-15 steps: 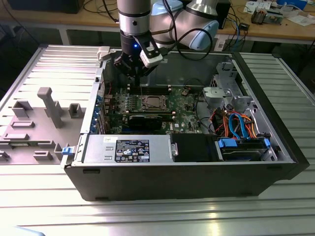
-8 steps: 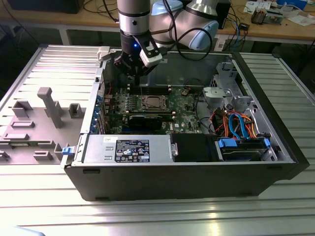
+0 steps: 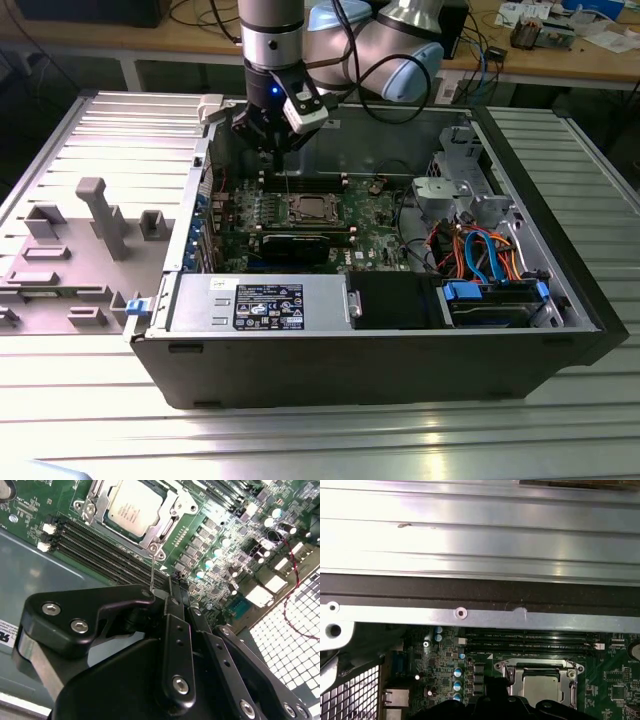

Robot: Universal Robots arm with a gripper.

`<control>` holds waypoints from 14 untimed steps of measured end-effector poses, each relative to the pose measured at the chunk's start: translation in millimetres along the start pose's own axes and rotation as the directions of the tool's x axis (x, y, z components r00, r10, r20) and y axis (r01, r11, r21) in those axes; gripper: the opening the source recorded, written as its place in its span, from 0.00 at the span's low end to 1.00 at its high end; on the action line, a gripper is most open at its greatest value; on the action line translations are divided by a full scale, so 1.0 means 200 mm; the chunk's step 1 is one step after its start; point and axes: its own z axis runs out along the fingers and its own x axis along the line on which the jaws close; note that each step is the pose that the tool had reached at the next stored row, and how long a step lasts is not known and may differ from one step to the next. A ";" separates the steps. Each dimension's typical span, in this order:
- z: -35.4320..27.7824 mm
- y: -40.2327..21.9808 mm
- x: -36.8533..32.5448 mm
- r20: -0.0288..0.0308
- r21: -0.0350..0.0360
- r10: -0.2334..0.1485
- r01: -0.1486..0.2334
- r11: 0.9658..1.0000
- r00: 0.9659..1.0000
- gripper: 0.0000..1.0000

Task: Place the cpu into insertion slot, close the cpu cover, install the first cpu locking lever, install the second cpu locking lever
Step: 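Install the first cpu locking lever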

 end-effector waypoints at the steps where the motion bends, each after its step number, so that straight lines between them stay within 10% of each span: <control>1: 0.001 0.003 0.000 0.000 0.000 0.000 0.000 1.000 1.000 0.11; 14: 0.015 0.031 -0.055 0.000 0.000 0.000 0.000 1.000 1.000 0.11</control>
